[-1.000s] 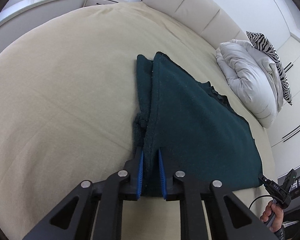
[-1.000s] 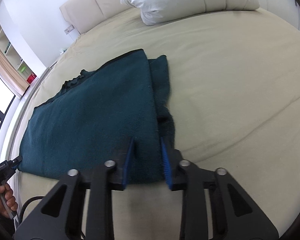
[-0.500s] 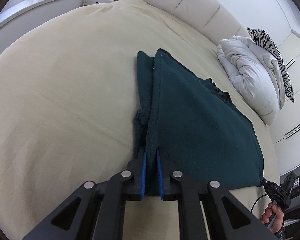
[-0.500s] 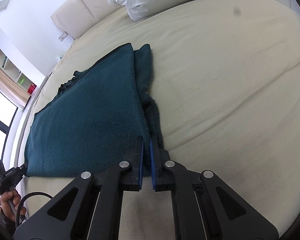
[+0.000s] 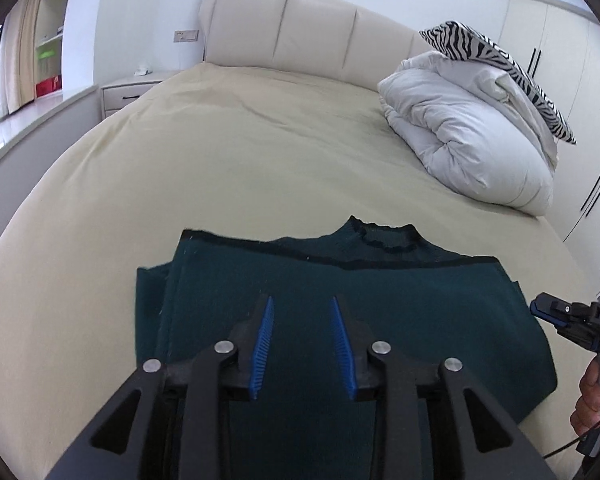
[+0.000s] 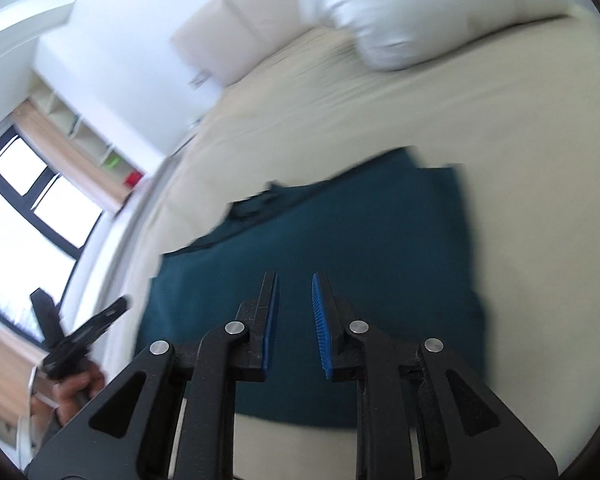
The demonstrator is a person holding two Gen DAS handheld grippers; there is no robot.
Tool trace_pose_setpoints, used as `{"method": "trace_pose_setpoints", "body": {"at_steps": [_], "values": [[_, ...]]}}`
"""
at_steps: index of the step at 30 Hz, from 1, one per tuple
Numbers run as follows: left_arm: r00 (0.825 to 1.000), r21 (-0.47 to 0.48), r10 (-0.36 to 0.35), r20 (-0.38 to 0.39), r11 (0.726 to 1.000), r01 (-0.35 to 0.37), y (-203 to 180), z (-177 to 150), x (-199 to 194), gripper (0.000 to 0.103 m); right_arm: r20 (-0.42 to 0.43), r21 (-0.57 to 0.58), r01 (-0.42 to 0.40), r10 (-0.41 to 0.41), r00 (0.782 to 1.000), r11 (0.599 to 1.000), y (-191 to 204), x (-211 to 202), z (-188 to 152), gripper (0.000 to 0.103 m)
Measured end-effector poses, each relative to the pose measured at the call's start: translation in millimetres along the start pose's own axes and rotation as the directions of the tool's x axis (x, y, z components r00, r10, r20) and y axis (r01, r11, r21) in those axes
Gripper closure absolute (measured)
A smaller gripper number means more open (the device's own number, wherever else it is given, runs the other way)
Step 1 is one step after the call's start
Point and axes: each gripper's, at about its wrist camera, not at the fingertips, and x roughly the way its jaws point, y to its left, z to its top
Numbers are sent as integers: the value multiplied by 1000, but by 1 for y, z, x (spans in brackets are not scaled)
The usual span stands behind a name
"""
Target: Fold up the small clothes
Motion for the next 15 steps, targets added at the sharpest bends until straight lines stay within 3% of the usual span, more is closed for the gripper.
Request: {"method": "trace_pose_setpoints", "body": {"at_steps": [7,9,10,11,15], "values": [[996,1,61,-63,998,-61,10,8,67,70,-139,146,-120,141,980,982,6,123,34,85],[996,-49,17,-82,999,-21,28,-1,80,70,-141,226,-96,130,981,969,-16,148,40,88],[997,-88,-28,-66,996,22,37,-3,80,70,-128,277,-84,124,984,957,-34,155,41,90],[997,-113,-54,-58,992,47,43,-3,79,72,-95,334,-105,144,985,937,-53,157,42,102],[994,-179,-102,-43,980,93,58,-5,80,83,116,433,-195,160,980,880,-111,125,43,103]]}}
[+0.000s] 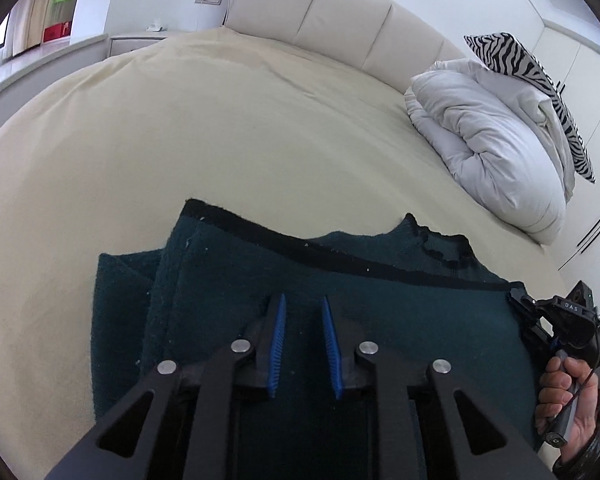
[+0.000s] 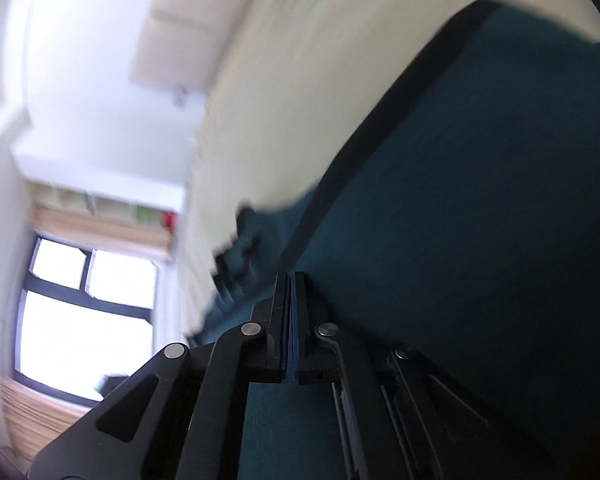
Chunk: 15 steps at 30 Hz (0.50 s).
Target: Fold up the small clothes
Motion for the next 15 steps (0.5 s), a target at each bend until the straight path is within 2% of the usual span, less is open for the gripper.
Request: {"method": "trace_pose_setpoints", "body": {"at_steps": [2,6,8,10,11,12,13,14,15], "values": [[1000,-28,-18,6,999,18,5,-2,-1,86,74,-3,3,-3,997,1000,-11,-23,13,103],[999,-64,-45,7,997,45,13,-2,-3,89,169,7,-6,5,986,1000,-33,-53,25,103],[999,-69,-54,4,996,54,14,-4,-6,89,218,13,40,-42,975,999,-37,-65,28,103],[999,-62,-52,-4,997,51,16,-7,-15,89,251,36,49,-56,966,998,-41,-72,26,103],[999,-48,-33,-7,998,33,14,-10,-22,89,272,40,100,-107,956,994,-38,-83,24,103],[1000,-33,-12,-6,999,12,11,-13,-31,84,279,29,143,-145,949,989,-34,-89,21,95],[1000,-21,7,0,1000,-7,7,-18,-42,73,282,13,178,-174,943,984,-28,-95,18,94],[1000,-16,15,19,1000,-15,1,-24,-57,66,274,-29,174,-159,949,984,-16,-112,9,94],[999,-12,12,45,1000,-11,-5,-31,-72,55,264,-69,156,-133,955,985,-5,-119,0,94]]}}
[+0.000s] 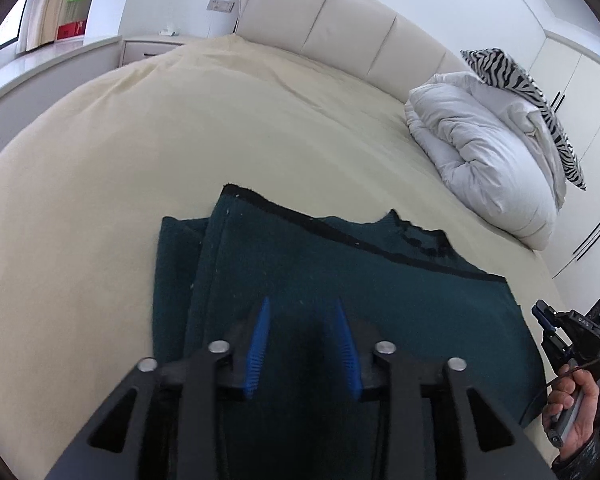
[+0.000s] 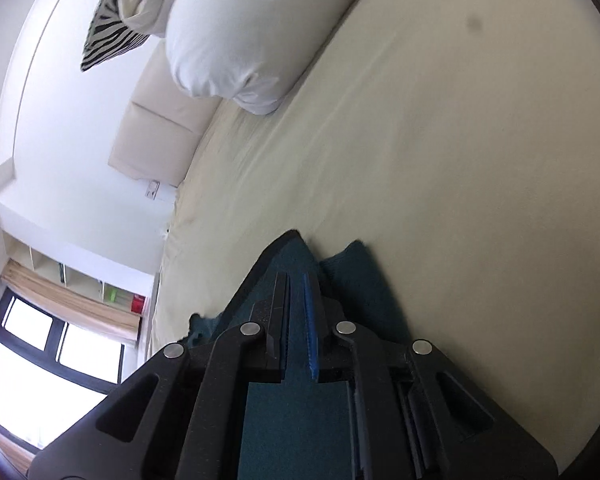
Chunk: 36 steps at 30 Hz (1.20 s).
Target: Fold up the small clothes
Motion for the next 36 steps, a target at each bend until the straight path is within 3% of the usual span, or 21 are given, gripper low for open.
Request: {"method": "trace_pose_setpoints", "body": {"at_steps": [2,4,5,6,9,11,13,15,16,20,23,26,29,33,36], "values": [[1000,20,-10,20,1000,10,-15,-13,-22,47,-42,-90,-56,52,998,994,33,-17,-28,88],[1000,70,-25,10,997,25,-33,-28,-33,46,-124,-161,-119,99,987,980,63,-20,-65,67],[1000,105,-11,-2,994,11,-41,-37,-34,46,-192,-203,-162,123,974,966,81,-16,-90,44],[1000,124,7,-13,992,-5,-46,-45,-33,46,-248,-232,-194,135,959,953,98,-11,-112,36],[995,116,61,-80,992,-52,-38,-63,-22,46,-413,-206,-298,193,890,932,117,12,-172,37],[992,136,86,-93,988,-73,-28,-74,-20,50,-476,-183,-244,131,870,952,107,30,-200,38],[992,145,83,-92,987,-69,-23,-76,-25,51,-463,-194,-228,116,879,954,96,31,-206,49],[991,150,82,-101,987,-66,-21,-76,-24,51,-452,-142,-219,133,882,965,79,26,-196,69],[991,156,85,-106,985,-68,-21,-76,-23,51,-439,-106,-209,143,887,972,69,25,-188,72],[989,168,98,-107,983,-79,-22,-78,-21,51,-278,6,-145,141,950,989,26,-2,-129,72],[990,165,94,-108,983,-76,-21,-78,-21,51,-169,-14,-53,50,984,998,5,-30,-101,71],[990,160,89,-111,985,-71,-18,-80,-22,51,-80,-48,59,-63,995,997,-2,-57,-84,70],[990,166,95,-109,983,-76,-18,-81,-22,51,-2,-58,99,-99,995,993,7,-73,-72,62],[989,170,99,-108,982,-80,-18,-80,-21,51,-82,-166,2,-16,997,986,59,-51,-87,56],[989,172,99,-107,982,-80,-18,-80,-20,51,-201,-255,-94,42,979,962,100,-19,-110,46]]}}
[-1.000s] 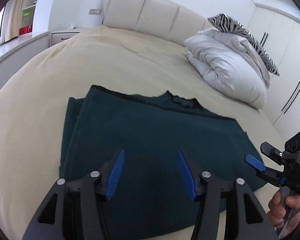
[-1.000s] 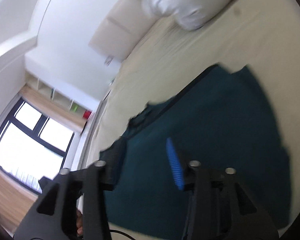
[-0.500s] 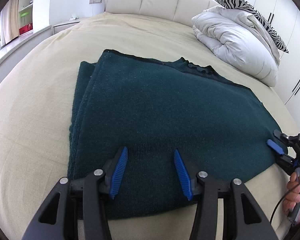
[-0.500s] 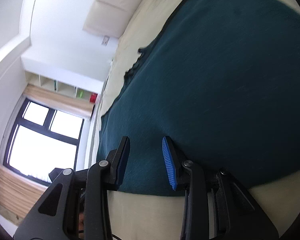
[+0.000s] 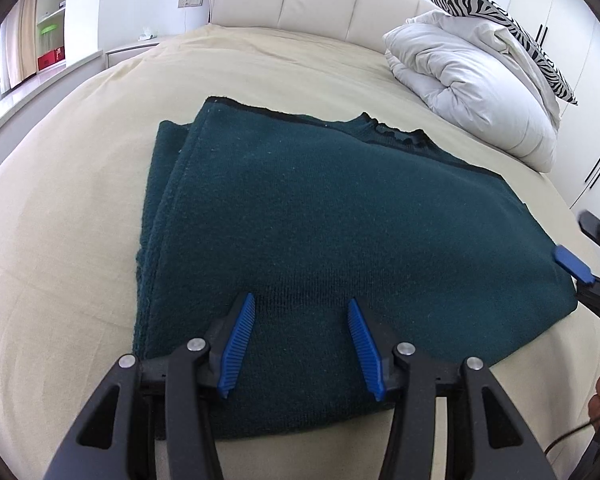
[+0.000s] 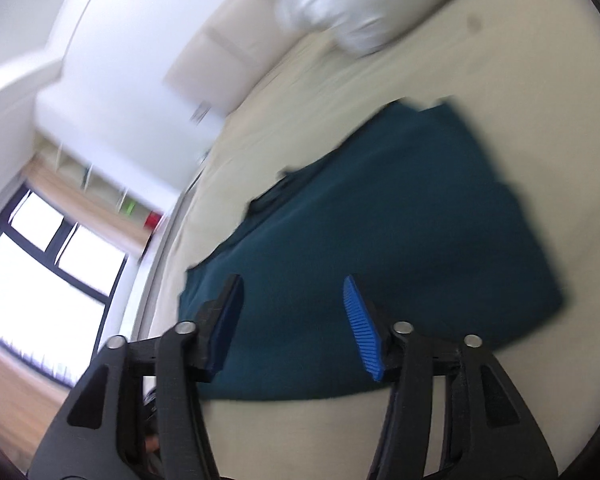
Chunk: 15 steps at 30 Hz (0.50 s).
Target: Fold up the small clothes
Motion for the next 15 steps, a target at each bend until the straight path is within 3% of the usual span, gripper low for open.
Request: {"method": "trace_pose_setpoints", "body": {"at_steps": [5,8,11,15], "values": [[1000,2,-1,3,1000,1,0,-1,1,51,-120,-25,-69,66,991,997,24,70,-2,46],[1000,3,-6,4,1000,6,1,-1,1,51,-173,38,-45,51,984,998,-1,106,6,49],[1000,0,-14,6,1000,14,2,-2,2,51,-124,145,-115,134,983,983,-39,110,23,65],[1000,-2,-17,10,1000,17,2,-1,2,51,-12,227,-147,154,988,963,-88,78,42,70]]}}
